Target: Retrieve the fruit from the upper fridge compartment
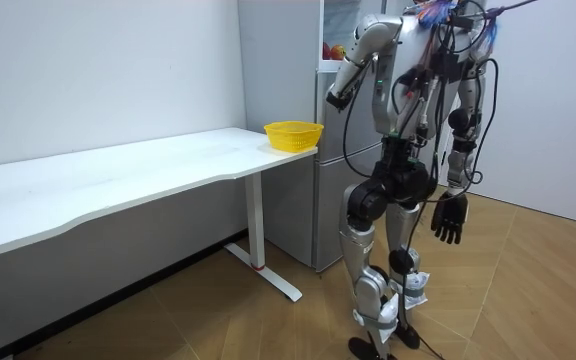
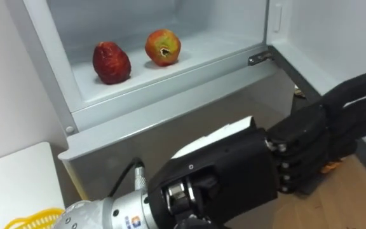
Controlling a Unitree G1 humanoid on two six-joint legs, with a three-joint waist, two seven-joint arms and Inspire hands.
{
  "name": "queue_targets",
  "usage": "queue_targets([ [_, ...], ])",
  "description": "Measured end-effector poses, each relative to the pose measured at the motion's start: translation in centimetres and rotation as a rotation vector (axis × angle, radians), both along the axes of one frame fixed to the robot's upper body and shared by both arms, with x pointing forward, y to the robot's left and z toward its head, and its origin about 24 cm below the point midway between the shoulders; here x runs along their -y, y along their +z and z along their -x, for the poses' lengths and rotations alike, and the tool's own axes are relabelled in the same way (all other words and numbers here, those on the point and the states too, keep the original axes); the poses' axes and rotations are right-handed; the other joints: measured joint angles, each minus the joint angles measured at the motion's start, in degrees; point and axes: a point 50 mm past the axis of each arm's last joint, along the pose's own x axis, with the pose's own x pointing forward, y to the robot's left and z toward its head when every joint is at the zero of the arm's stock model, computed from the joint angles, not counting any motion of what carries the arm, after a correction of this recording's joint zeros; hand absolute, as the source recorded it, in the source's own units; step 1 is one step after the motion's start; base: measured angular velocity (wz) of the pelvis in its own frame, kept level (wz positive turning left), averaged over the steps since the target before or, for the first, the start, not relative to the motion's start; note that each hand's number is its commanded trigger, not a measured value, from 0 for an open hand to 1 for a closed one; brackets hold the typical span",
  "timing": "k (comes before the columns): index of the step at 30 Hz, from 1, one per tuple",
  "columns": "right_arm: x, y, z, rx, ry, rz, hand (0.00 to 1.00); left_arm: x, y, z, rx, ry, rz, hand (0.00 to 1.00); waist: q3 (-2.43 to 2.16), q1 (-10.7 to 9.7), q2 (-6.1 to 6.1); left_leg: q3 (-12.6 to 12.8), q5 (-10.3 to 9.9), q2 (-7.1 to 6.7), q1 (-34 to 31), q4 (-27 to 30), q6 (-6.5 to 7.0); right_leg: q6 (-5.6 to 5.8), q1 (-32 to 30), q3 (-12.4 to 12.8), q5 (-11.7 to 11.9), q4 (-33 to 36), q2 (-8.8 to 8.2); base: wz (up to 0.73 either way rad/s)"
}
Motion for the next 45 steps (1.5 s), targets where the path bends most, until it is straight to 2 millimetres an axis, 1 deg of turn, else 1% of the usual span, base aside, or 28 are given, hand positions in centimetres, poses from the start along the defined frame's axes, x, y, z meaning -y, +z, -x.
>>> queue_targets([
  [7, 0.0, 0.0, -0.5, 0.012, 0.004, -0.003, 0.00, 0.3, -0.4, -0.6, -0.030, 0.010, -0.006, 0.00, -0.04, -0.43, 0.06, 0.08, 0.00, 0.00, 0.46, -0.02, 0.00, 0.01, 0.09, 0.84, 0.01, 0.05, 0.14, -0.06],
  [12, -0.1, 0.0, -0.3, 0.005, 0.006, -0.024, 0.00, 0.3, -0.4, -0.7, -0.037, 0.031, 0.000, 0.00, -0.29, -0.12, 0.43, -0.05, 0.00, 0.01, 0.54, -0.03, 0.00, 0.01, 0.08, 0.98, 0.01, 0.14, 0.18, 0.00],
  [14, 0.0, 0.1, -0.3, 0.003, 0.004, -0.017, 0.00, 0.0, -0.2, -0.8, -0.032, 0.054, 0.003, 0.00, -0.35, 0.17, 0.58, -0.09, 0.00, 0.01, 0.67, -0.05, 0.00, 0.01, 0.08, 1.39, 0.01, 0.19, 0.25, -0.10],
  [15, 0.2, 0.1, -0.3, 0.012, -0.013, -0.014, 0.00, -0.5, 0.0, -1.0, -0.014, 0.088, -0.003, 0.00, -0.39, 1.07, 0.66, -0.17, 0.00, 0.03, 0.81, -0.13, 0.00, -0.03, 0.16, 1.82, 0.04, 0.20, 0.36, -0.19],
  [16, 0.3, 0.1, -0.3, 0.014, -0.022, -0.013, 0.00, -0.8, 0.2, -1.1, -0.005, 0.104, 0.003, 0.00, -0.40, 1.50, 0.70, -0.20, 0.00, 0.08, 0.85, -0.13, 0.00, -0.07, 0.20, 2.02, 0.07, 0.20, 0.44, -0.18],
  [18, 0.4, 0.1, 0.4, 0.006, -0.045, -0.004, 0.00, -2.8, 1.7, -1.0, 0.090, 0.187, 0.018, 0.00, -0.41, 3.02, 0.73, -0.34, 0.00, 0.28, 0.90, -0.13, -0.01, -0.29, 0.52, 2.10, 0.25, 0.13, 0.65, -0.03],
  [19, 0.5, 0.1, 0.6, 0.004, -0.052, 0.000, 0.00, -3.5, 2.2, -1.1, 0.115, 0.213, 0.028, 0.00, -0.40, 3.41, 0.71, -0.46, 0.01, 0.33, 0.96, -0.13, -0.01, -0.36, 0.74, 1.84, 0.29, 0.05, 0.67, 0.09],
  [21, 0.7, 0.2, 1.7, -0.017, -0.090, 0.021, 0.00, -6.3, 3.4, -1.1, 0.206, 0.384, 0.062, 0.00, -0.35, 6.03, 0.64, -1.94, 0.04, 0.38, 1.63, -0.23, -0.06, -0.52, 1.50, 0.97, 0.23, 0.06, 0.73, 0.11],
  [22, 0.8, 0.2, 2.0, -0.022, -0.096, 0.026, 0.00, -7.0, 3.5, -1.0, 0.220, 0.432, 0.070, 0.00, -0.30, 6.45, 0.56, -2.32, 0.05, 0.38, 1.75, -0.23, -0.08, -0.58, 1.81, 0.73, 0.19, 0.00, 0.72, 0.21],
  [24, 0.6, 0.1, 2.8, -0.026, -0.127, 0.033, 0.00, -10.2, 3.7, -0.7, 0.239, 0.593, 0.102, 0.00, -0.34, 9.24, 0.07, -3.43, 0.22, 0.40, 2.02, -0.71, -0.37, -0.87, 2.07, -0.63, -0.06, 0.12, 0.70, 0.27],
  [25, 0.5, 0.1, 2.9, -0.028, -0.132, 0.032, 0.00, -10.9, 3.8, -0.7, 0.240, 0.633, 0.112, 0.00, -0.39, 9.86, -0.18, -3.92, 0.30, 0.39, 1.89, -0.75, -0.49, -0.91, 2.10, -0.88, -0.08, 0.12, 0.68, 0.31],
  [27, 0.3, 0.0, 2.9, -0.026, -0.132, 0.029, 0.00, -13.2, 3.6, -0.4, 0.223, 0.763, 0.152, 0.00, -0.38, 12.10, -1.24, -5.73, 0.35, 0.38, 1.61, -0.91, -0.59, -1.11, 2.11, -2.54, -0.21, 0.01, 0.61, 0.43],
  [28, 0.3, 0.0, 2.9, -0.027, -0.127, 0.031, 0.00, -13.5, 3.4, -0.3, 0.215, 0.787, 0.157, 0.00, -0.44, 12.61, -1.54, -6.15, 0.35, 0.36, 1.57, -0.92, -0.59, -1.14, 2.15, -2.98, -0.28, 0.04, 0.57, 0.39],
  [29, 0.2, 0.0, 2.7, -0.025, -0.113, 0.040, 0.00, -14.1, 3.2, -0.1, 0.218, 0.839, 0.151, 0.00, -0.63, 14.06, -2.25, -6.68, 0.36, 0.35, 1.44, -0.90, -0.60, -1.22, 2.18, -3.79, -0.42, 0.02, 0.50, 0.33],
  [30, 0.1, -0.1, 2.6, -0.025, -0.095, 0.050, 0.00, -14.6, 3.1, 0.0, 0.227, 0.887, 0.149, 0.00, -0.69, 15.14, -2.95, -7.47, 0.39, 0.32, 1.29, -0.77, -0.64, -1.25, 2.27, -4.38, -0.51, -0.11, 0.43, 0.34],
  [31, 0.0, -0.1, 2.4, -0.020, -0.092, 0.052, 0.00, -14.7, 3.2, -0.1, 0.232, 0.910, 0.149, 0.00, -0.80, 15.49, -3.06, -8.13, 0.39, 0.26, 1.12, -0.53, -0.65, -1.25, 2.51, -4.94, -0.51, -0.23, 0.34, 0.48],
  [32, 0.0, -0.1, 2.0, -0.009, -0.090, 0.057, 0.00, -15.0, 3.3, -0.1, 0.236, 0.950, 0.158, 0.00, -0.88, 15.53, -3.71, -9.46, 0.39, 0.05, 0.63, 0.09, -0.65, -1.23, 3.15, -6.50, -0.50, -0.81, 0.06, 0.55],
  [33, 0.0, -0.1, 1.8, 0.005, -0.087, 0.069, 0.00, -15.4, 3.4, -0.1, 0.243, 0.992, 0.170, 0.00, -0.94, 15.94, -3.97, -10.18, 0.39, -0.14, 0.50, 0.23, -0.64, -1.21, 3.48, -7.34, -0.51, -0.86, -0.12, 0.49],
  [34, 0.0, -0.1, 1.7, 0.009, -0.085, 0.077, 0.00, -15.6, 3.4, -0.1, 0.244, 1.010, 0.176, 0.00, -0.95, 16.49, -3.98, -10.32, 0.40, -0.17, 0.54, 0.26, -0.64, -1.19, 3.62, -7.48, -0.52, -0.86, -0.17, 0.21],
  [35, 0.1, -0.1, 1.6, 0.015, -0.077, 0.089, 0.00, -16.1, 3.6, -0.1, 0.243, 1.051, 0.201, 0.00, -1.06, 17.71, -3.79, -10.46, 0.40, -0.24, 0.56, 0.36, -0.63, -1.15, 3.83, -7.61, -0.50, -0.84, -0.25, 0.08],
  [36, 0.0, -0.1, 1.6, 0.014, -0.071, 0.092, 0.00, -16.7, 3.9, -0.1, 0.261, 1.106, 0.221, 0.00, -1.21, 18.63, -3.50, -10.96, 0.44, -0.40, 0.54, 0.34, -0.56, -1.08, 4.01, -7.91, -0.46, -0.83, -0.37, 0.09],
  [37, 0.0, -0.1, 1.6, 0.013, -0.071, 0.091, 0.00, -17.0, 4.0, 0.0, 0.269, 1.135, 0.231, 0.00, -1.27, 18.84, -3.33, -11.10, 0.46, -0.43, 0.57, 0.34, -0.52, -1.04, 4.09, -8.01, -0.45, -0.81, -0.39, 0.13],
  [38, -0.2, -0.1, 1.6, 0.015, -0.075, 0.087, 0.00, -17.7, 4.2, 0.2, 0.281, 1.190, 0.257, 0.00, -1.36, 19.74, -2.90, -11.22, 0.46, -0.45, 0.60, 0.34, -0.52, -1.03, 4.23, -8.34, -0.45, -0.82, -0.44, 0.07],
  [40, -0.4, -0.2, 1.6, 0.026, -0.073, 0.091, 0.00, -19.0, 4.3, 0.6, 0.293, 1.278, 0.301, 0.00, -1.25, 20.62, -2.48, -11.40, 0.46, -0.49, 0.72, 0.34, -0.52, -0.98, 4.43, -8.66, -0.49, -0.82, -0.47, 0.06],
  [41, -0.5, -0.2, 1.6, 0.034, -0.075, 0.102, 0.00, -19.9, 4.3, 0.8, 0.310, 1.349, 0.311, 0.00, -1.28, 21.52, -2.13, -11.80, 0.46, -0.57, 0.73, 0.35, -0.52, -0.96, 4.50, -9.00, -0.59, -0.80, -0.56, 0.11],
  [42, -0.5, -0.2, 2.1, 0.028, -0.079, 0.112, 0.00, -21.1, 4.1, 1.3, 0.316, 1.424, 0.327, 0.00, -1.44, 21.93, -1.75, -12.03, 0.49, -0.65, 0.75, 0.31, -0.53, -0.95, 4.54, -9.23, -0.76, -0.75, -0.63, 0.11],
  [43, -0.5, -0.2, 2.2, 0.031, -0.079, 0.113, 0.00, -21.7, 3.9, 1.6, 0.314, 1.462, 0.336, 0.00, -1.48, 22.02, -1.66, -12.20, 0.55, -0.71, 0.78, 0.31, -0.54, -0.96, 4.55, -9.32, -0.92, -0.64, -0.68, 0.16],
  [45, -0.5, -0.2, 2.7, 0.031, -0.082, 0.119, 0.00, -23.9, 3.0, 2.7, 0.287, 1.616, 0.360, 0.00, -1.44, 22.22, -1.74, -13.06, 0.70, -0.86, 0.86, 0.29, -0.63, -1.03, 4.86, -9.93, -1.21, -0.60, -0.77, 0.18],
])
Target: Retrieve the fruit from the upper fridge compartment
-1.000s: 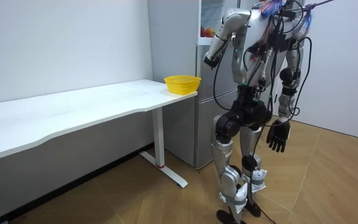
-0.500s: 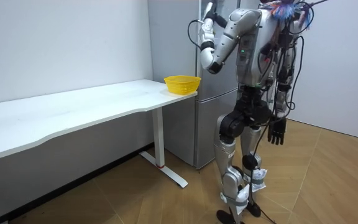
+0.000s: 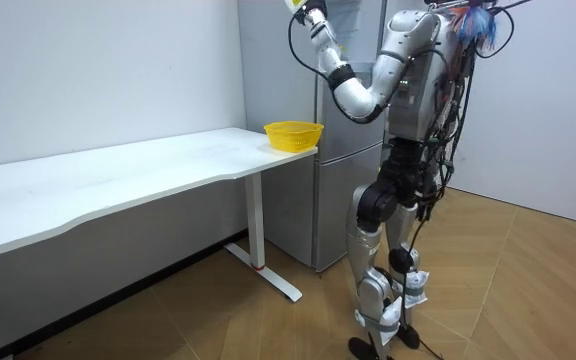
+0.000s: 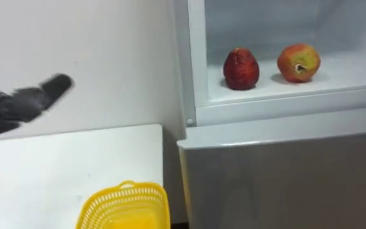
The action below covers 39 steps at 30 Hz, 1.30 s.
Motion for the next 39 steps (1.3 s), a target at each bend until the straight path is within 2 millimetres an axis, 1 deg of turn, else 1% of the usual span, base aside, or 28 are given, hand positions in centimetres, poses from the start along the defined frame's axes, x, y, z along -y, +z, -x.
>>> queue_targets([
  [1, 0.0, 0.0, 0.1, 0.000, 0.000, 0.003, 0.00, -0.5, -0.4, 0.3, -0.010, 0.034, 0.016, 0.00, 0.02, 0.16, -0.03, -0.14, 0.01, 0.00, 0.02, 0.00, -0.01, -0.02, 0.10, -0.10, -0.01, -0.05, 0.02, 0.11],
  [3, 0.1, 0.1, 0.6, -0.004, -0.009, 0.013, 0.00, -2.2, -2.8, 1.6, -0.096, 0.144, 0.095, 0.00, 0.17, 0.91, -0.24, -0.70, 0.01, -0.09, 0.11, 0.04, -0.02, -0.02, 0.88, -0.90, -0.03, -0.37, -0.03, 0.12],
  [4, 0.1, 0.1, 0.7, -0.004, -0.007, 0.013, 0.00, -2.6, -3.6, 1.8, -0.128, 0.169, 0.111, 0.00, 0.29, 1.06, -0.36, -1.12, 0.01, -0.17, 0.11, 0.06, -0.03, -0.01, 1.05, -1.00, -0.12, -0.40, -0.10, 0.20],
  [6, 0.2, 0.1, 1.3, -0.018, -0.014, 0.015, 0.00, -4.5, -6.6, 2.8, -0.263, 0.295, 0.171, 0.00, 0.38, 2.26, -0.55, -1.53, 0.01, -0.45, 0.07, 0.08, -0.02, 0.10, 0.70, -1.20, -0.54, -0.27, -0.30, 0.12],
  [7, 0.2, 0.1, 1.3, -0.016, -0.014, 0.015, 0.00, -4.9, -7.4, 3.1, -0.299, 0.326, 0.186, 0.00, 0.47, 2.67, -0.66, -1.52, 0.01, -0.42, -0.01, 0.07, -0.01, 0.11, 0.51, -1.29, -0.59, -0.20, -0.38, 0.03],
  [8, 0.2, 0.1, 1.4, -0.018, -0.020, 0.014, 0.00, -5.9, -9.1, 3.6, -0.372, 0.387, 0.220, 0.00, 0.61, 2.88, -0.83, -1.80, 0.02, -0.49, -0.11, 0.08, 0.00, 0.19, 0.46, -1.63, -0.67, -0.10, -0.51, 0.08],
  [9, 0.1, 0.1, 1.6, -0.025, -0.023, 0.011, 0.00, -6.9, -10.9, 4.2, -0.443, 0.447, 0.265, 0.00, 0.73, 2.94, -1.09, -2.02, 0.02, -0.57, -0.12, 0.11, 0.00, 0.25, 0.45, -1.69, -0.76, -0.02, -0.56, 0.10],
  [10, 0.1, 0.1, 1.7, -0.027, -0.023, 0.009, 0.00, -7.4, -11.7, 4.5, -0.474, 0.481, 0.283, 0.00, 0.82, 3.03, -1.13, -2.03, 0.02, -0.57, -0.12, 0.10, 0.00, 0.26, 0.45, -1.67, -0.76, -0.03, -0.55, 0.05],
  [11, 0.1, 0.1, 1.3, -0.020, -0.016, 0.007, 0.00, -8.3, -13.3, 5.2, -0.535, 0.548, 0.322, 0.00, 0.91, 3.12, -1.32, -2.01, 0.02, -0.57, -0.11, 0.09, 0.00, 0.26, 0.45, -1.67, -0.76, -0.08, -0.55, 0.00],
  [12, 0.2, 0.1, 1.1, -0.015, -0.015, 0.008, 0.00, -9.3, -14.9, 5.8, -0.592, 0.606, 0.365, 0.00, 0.94, 3.04, -1.52, -2.09, 0.01, -0.57, -0.18, 0.09, 0.01, 0.27, 0.46, -1.82, -0.76, -0.13, -0.54, 0.00],
  [13, 0.2, 0.1, 1.0, -0.010, -0.011, 0.009, 0.00, -9.6, -15.7, 6.0, -0.617, 0.630, 0.392, 0.00, 0.90, 3.05, -1.49, -2.13, 0.01, -0.57, -0.21, 0.09, 0.01, 0.27, 0.46, -1.83, -0.75, -0.14, -0.54, 0.00],
  [15, 0.3, 0.2, 0.7, 0.002, -0.009, 0.013, 0.00, -10.5, -19.2, 7.1, -0.737, 0.706, 0.496, 0.00, 0.89, 3.11, -1.66, -2.23, 0.01, -0.61, -0.14, -0.03, 0.02, 0.27, 0.49, -1.84, -0.75, -0.05, -0.56, 0.00],
  [16, 0.4, 0.2, 0.6, 0.003, -0.007, 0.015, 0.00, -10.7, -20.3, 7.5, -0.776, 0.729, 0.522, 0.00, 0.88, 3.01, -1.65, -2.24, 0.00, -0.62, -0.14, -0.09, 0.02, 0.27, 0.51, -1.88, -0.75, -0.07, -0.56, 0.00],
  [18, 0.3, 0.2, 0.6, -0.005, 0.000, -0.001, 0.00, -10.6, -24.4, 9.2, -0.928, 0.798, 0.628, 0.00, 0.86, 2.84, -1.80, -2.23, 0.00, -0.63, -0.07, -0.33, 0.03, 0.29, 0.46, -1.93, -0.76, 0.04, -0.59, 0.00],
  [19, 0.3, 0.2, 0.5, -0.005, 0.001, -0.003, 0.00, -10.5, -25.6, 9.7, -0.977, 0.808, 0.655, 0.00, 0.86, 2.92, -1.79, -2.22, 0.00, -0.62, -0.07, -0.39, 0.03, 0.29, 0.41, -1.88, -0.76, 0.05, -0.58, -0.03],
  [20, 0.3, 0.2, 0.0, -0.002, 0.013, -0.003, 0.00, -10.0, -28.1, 10.9, -1.088, 0.823, 0.709, 0.00, 0.83, 2.94, -1.68, -2.17, 0.00, -0.62, -0.08, -0.41, 0.03, 0.29, 0.39, -1.86, -0.76, 0.04, -0.58, -0.07],
  [21, 0.4, 0.2, -0.1, -0.009, 0.018, -0.002, 0.00, -9.1, -30.9, 12.8, -1.224, 0.839, 0.781, 0.00, 0.75, 2.82, -1.50, -1.91, 0.00, -0.61, -0.11, -0.60, 0.03, 0.29, 0.44, -1.86, -0.76, 0.13, -0.58, -0.08],
  [22, 0.4, 0.2, -0.1, -0.011, 0.021, -0.002, 0.00, -8.6, -32.0, 13.7, -1.280, 0.840, 0.815, 0.00, 0.58, 2.75, -1.78, -1.68, 0.00, -0.56, -0.01, -0.78, 0.03, 0.29, 0.41, -1.72, -0.76, 0.13, -0.56, -0.12],
  [23, 0.4, 0.2, -0.2, -0.010, 0.025, -0.002, 0.00, -7.5, -34.0, 15.4, -1.381, 0.843, 0.888, 0.00, 0.52, 2.74, -1.67, -1.28, 0.00, -0.49, 0.07, -1.03, 0.03, 0.29, 0.19, -1.44, -0.77, 0.00, -0.49, -0.09],
  [24, 0.4, 0.2, -0.2, -0.012, 0.035, 0.001, 0.00, -6.5, -35.5, 17.2, -1.483, 0.851, 0.927, 0.00, 0.31, 2.83, -2.02, -1.09, 0.00, -0.48, 0.22, -1.02, 0.03, 0.28, 0.25, -1.20, -0.75, 0.00, -0.46, -0.07],
  [25, 0.5, 0.2, -0.3, -0.013, 0.041, 0.005, 0.00, -6.0, -36.2, 18.3, -1.537, 0.857, 0.945, 0.00, 0.27, 2.94, -1.98, -0.97, 0.00, -0.48, 0.50, -1.04, 0.03, 0.28, 0.42, -1.02, -0.75, 0.04, -0.45, -0.09],
  [26, 0.6, 0.2, -0.4, -0.016, 0.049, 0.020, 0.00, -5.0, -37.3, 20.0, -1.634, 0.856, 0.978, 0.00, 0.41, 2.89, -2.52, -0.79, 0.00, -0.47, 1.04, -1.05, 0.03, 0.28, 0.85, -0.62, -0.75, -0.03, -0.43, -0.12],
  [27, 0.7, 0.3, -0.9, -0.006, 0.064, 0.035, 0.00, -4.1, -37.9, 21.6, -1.725, 0.843, 0.995, 0.00, 0.31, 2.72, -2.65, -0.35, -0.01, -0.46, 1.07, -0.94, 0.02, 0.28, 1.03, -0.43, -0.75, -0.10, -0.44, -0.11],
  [30, 0.9, 0.4, -1.5, 0.020, 0.070, 0.072, 0.00, -2.9, -38.6, 22.7, -1.846, 0.785, 0.985, 0.00, 0.52, 2.70, -3.13, -0.31, -0.01, -0.45, 1.07, -0.94, 0.02, 0.33, 0.97, -0.64, -0.78, -0.27, -0.46, 0.07],
  [31, 1.0, 0.4, -1.6, 0.026, 0.070, 0.081, 0.00, -2.8, -38.7, 22.8, -1.864, 0.769, 0.976, 0.00, 0.66, 2.70, -3.34, -0.31, -0.01, -0.46, 1.06, -0.97, 0.03, 0.37, 0.97, -0.62, -0.81, -0.18, -0.48, 0.07],
  [34, 1.1, 0.6, -2.1, 0.061, 0.068, 0.124, 0.00, -2.1, -39.1, 21.9, -1.983, 0.631, 0.794, 0.00, 0.72, 1.77, -2.88, -0.55, -0.08, -0.47, 0.99, -1.39, 0.14, 0.43, 1.21, -0.74, -0.84, -0.05, -0.50, 0.07],
  [35, 1.0, 0.5, -2.1, 0.066, 0.066, 0.139, 0.00, -1.8, -39.2, 21.4, -2.021, 0.579, 0.709, 0.00, 0.73, 0.91, -2.84, -0.78, -0.03, -0.48, 0.96, -1.55, 0.21, 0.45, 1.25, -0.93, -0.84, -0.05, -0.51, 0.10],
  [39, 0.4, 0.3, -0.7, 0.027, 0.031, 0.155, 0.00, -0.8, -39.6, 19.2, -2.115, 0.396, 0.467, 0.00, 0.64, -1.37, -3.10, -0.99, 0.04, -0.46, 0.86, -1.59, 0.21, 0.43, 1.15, -0.81, -0.84, -0.12, -0.41, 0.02],
])
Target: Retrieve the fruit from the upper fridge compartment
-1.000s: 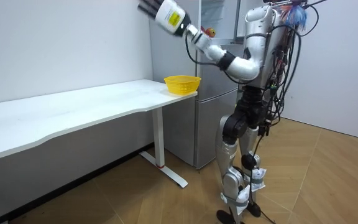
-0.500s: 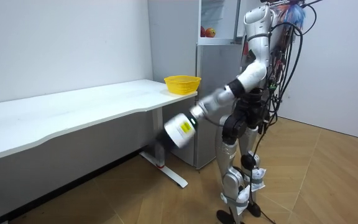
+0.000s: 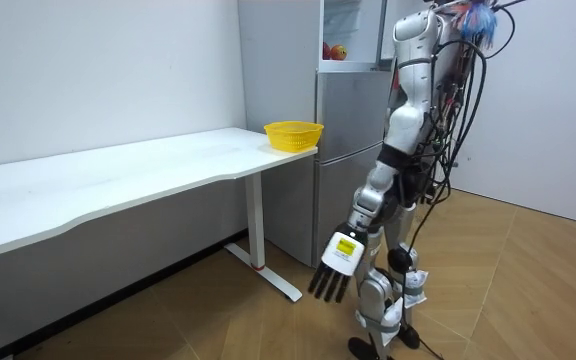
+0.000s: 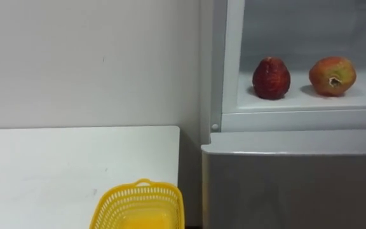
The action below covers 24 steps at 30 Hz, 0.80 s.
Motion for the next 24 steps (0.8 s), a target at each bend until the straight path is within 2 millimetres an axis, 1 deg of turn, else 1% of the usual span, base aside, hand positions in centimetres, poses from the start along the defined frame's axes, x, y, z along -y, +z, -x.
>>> queue_targets([
  [2, -0.3, -0.1, 0.6, -0.027, -0.022, -0.005, 0.00, 0.2, -0.1, -0.5, -0.001, -0.063, 0.014, 0.00, -0.02, -0.76, -0.14, 0.32, 0.01, 0.00, 0.01, 0.08, -0.01, -0.01, -0.18, 0.39, 0.01, 0.05, 0.02, -0.15],
  [3, -0.4, -0.1, 0.9, -0.040, -0.026, -0.007, 0.00, 0.5, -0.1, -1.1, -0.001, -0.110, 0.020, 0.00, -0.21, -0.95, -0.45, 0.91, 0.03, 0.04, 0.05, 0.27, 0.00, -0.01, -0.32, 0.67, 0.05, 0.35, 0.00, -0.21],
  [4, -0.4, -0.2, 1.1, -0.045, -0.025, -0.007, 0.00, 0.6, -0.1, -1.4, -0.001, -0.131, 0.021, 0.00, -0.18, -0.98, -0.42, 1.19, 0.03, 0.04, 0.05, 0.29, 0.00, 0.00, -0.40, 0.81, 0.05, 0.45, -0.04, -0.22],
  [6, -0.7, -0.2, 0.8, -0.033, -0.025, -0.006, 0.00, 1.0, -0.2, -2.3, 0.007, -0.191, 0.027, 0.00, -0.11, -1.93, -0.77, 1.65, 0.05, -0.07, 0.03, 0.22, 0.03, 0.06, -0.52, 1.08, 0.04, 0.94, -0.20, -0.10],
  [7, -0.7, -0.2, 0.5, -0.025, -0.027, -0.005, 0.00, 1.1, -0.2, -2.5, 0.007, -0.204, 0.028, 0.00, -0.09, -2.17, -0.84, 1.89, 0.05, -0.08, 0.05, 0.18, 0.04, 0.07, -0.54, 1.19, 0.04, 0.94, -0.20, -0.11],
  [9, -0.7, -0.2, -0.5, 0.015, -0.055, 0.005, 0.00, 1.5, -0.2, -3.0, 0.011, -0.243, 0.035, 0.00, 0.09, -2.53, -0.98, 2.85, 0.05, -0.03, 0.08, 0.15, 0.04, 0.14, -0.70, 1.88, 0.08, 0.79, -0.16, -0.14],
  [13, -0.6, 0.0, -1.9, 0.096, -0.061, 0.039, 0.00, 1.6, -0.2, -3.2, 0.025, -0.259, 0.037, 0.00, 0.18, -2.76, -1.28, 3.08, 0.05, -0.03, 0.02, 0.16, 0.05, 0.29, -1.14, 2.16, 0.19, 0.07, -0.10, -0.03],
  [16, -0.5, 0.6, -3.6, 0.216, -0.052, 0.070, 0.00, 1.6, -0.2, -3.2, 0.031, -0.264, 0.046, 0.00, 0.14, -3.02, -0.98, 3.51, 0.05, 0.06, -0.43, 0.16, 0.05, 0.32, -1.91, 2.39, 0.33, 0.07, -0.04, -0.03],
  [18, -0.7, 1.2, -5.5, 0.335, -0.052, 0.074, 0.00, 1.6, -0.2, -3.4, 0.044, -0.268, 0.049, 0.00, 0.11, -3.24, -0.88, 3.79, 0.05, 0.19, -0.98, 0.17, 0.05, 0.26, -2.53, 2.61, 0.52, 0.08, 0.07, -0.05],
  [19, -0.8, 1.4, -5.9, 0.363, -0.056, 0.072, 0.00, 1.6, -0.2, -3.4, 0.046, -0.269, 0.049, 0.00, 0.10, -3.17, -0.85, 3.93, 0.05, 0.22, -0.97, 0.16, 0.05, 0.25, -2.55, 2.88, 0.53, 0.11, 0.14, -0.09],
  [21, -1.2, 2.2, -7.5, 0.463, -0.046, 0.065, 0.00, 1.8, -0.2, -3.6, 0.054, -0.282, 0.052, 0.00, -0.07, -3.12, -0.71, 4.48, 0.05, 0.28, -1.01, 0.16, 0.04, 0.22, -2.84, 3.44, 0.55, 0.14, 0.20, -0.12],
  [22, -1.2, 2.6, -8.0, 0.495, -0.034, 0.066, 0.00, 1.9, -0.1, -3.7, 0.059, -0.290, 0.053, 0.00, -0.09, -3.08, -0.62, 4.64, 0.05, 0.29, -1.06, 0.14, 0.04, 0.22, -2.97, 3.62, 0.56, 0.14, 0.21, -0.11],
  [24, -1.7, 4.4, -9.2, 0.637, 0.030, 0.073, 0.00, 2.0, -0.1, -3.8, 0.074, -0.300, 0.062, 0.00, -0.23, -3.16, -0.12, 4.98, 0.06, 0.30, -0.90, -0.20, 0.04, 0.23, -3.12, 4.07, 0.58, 0.02, 0.30, -0.11],
])
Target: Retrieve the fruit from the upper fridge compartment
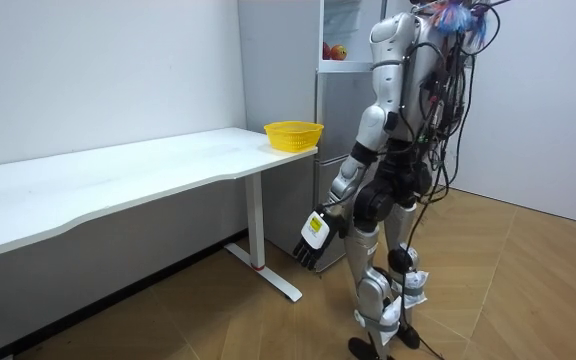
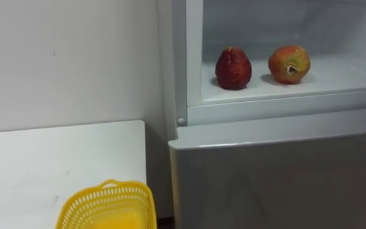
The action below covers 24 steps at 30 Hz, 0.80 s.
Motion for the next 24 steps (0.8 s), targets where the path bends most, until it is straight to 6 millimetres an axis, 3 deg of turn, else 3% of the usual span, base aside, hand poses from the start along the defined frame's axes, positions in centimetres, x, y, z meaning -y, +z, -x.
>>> queue_targets([
  [7, -1.5, 4.6, -3.4, 0.288, 0.095, 0.026, 0.00, 0.0, 0.0, 0.2, 0.015, -0.003, 0.001, 0.00, 0.11, -0.63, 0.05, 1.51, 0.00, 0.34, 0.02, -0.38, -0.01, -0.16, -1.10, 1.27, 0.14, 0.89, 0.34, -0.15],
  [15, -2.6, 13.4, -7.5, 0.767, 0.129, 0.117, 0.00, 0.1, 0.2, 0.3, 0.054, -0.053, -0.002, 0.00, 0.03, -0.75, -0.08, 2.78, 0.00, 0.53, -0.01, -0.49, -0.02, -0.25, -1.53, 2.56, 0.26, 0.87, 0.66, -0.05],
  [24, -4.9, 17.7, -8.6, 0.996, 0.215, 0.150, 0.00, -0.2, 0.2, 0.3, 0.049, -0.095, 0.002, 0.00, -0.03, 0.05, -0.25, 3.22, 0.00, 0.59, -0.23, -0.50, -0.02, -0.18, -1.97, 2.76, 0.63, 0.89, 0.75, -0.02],
])
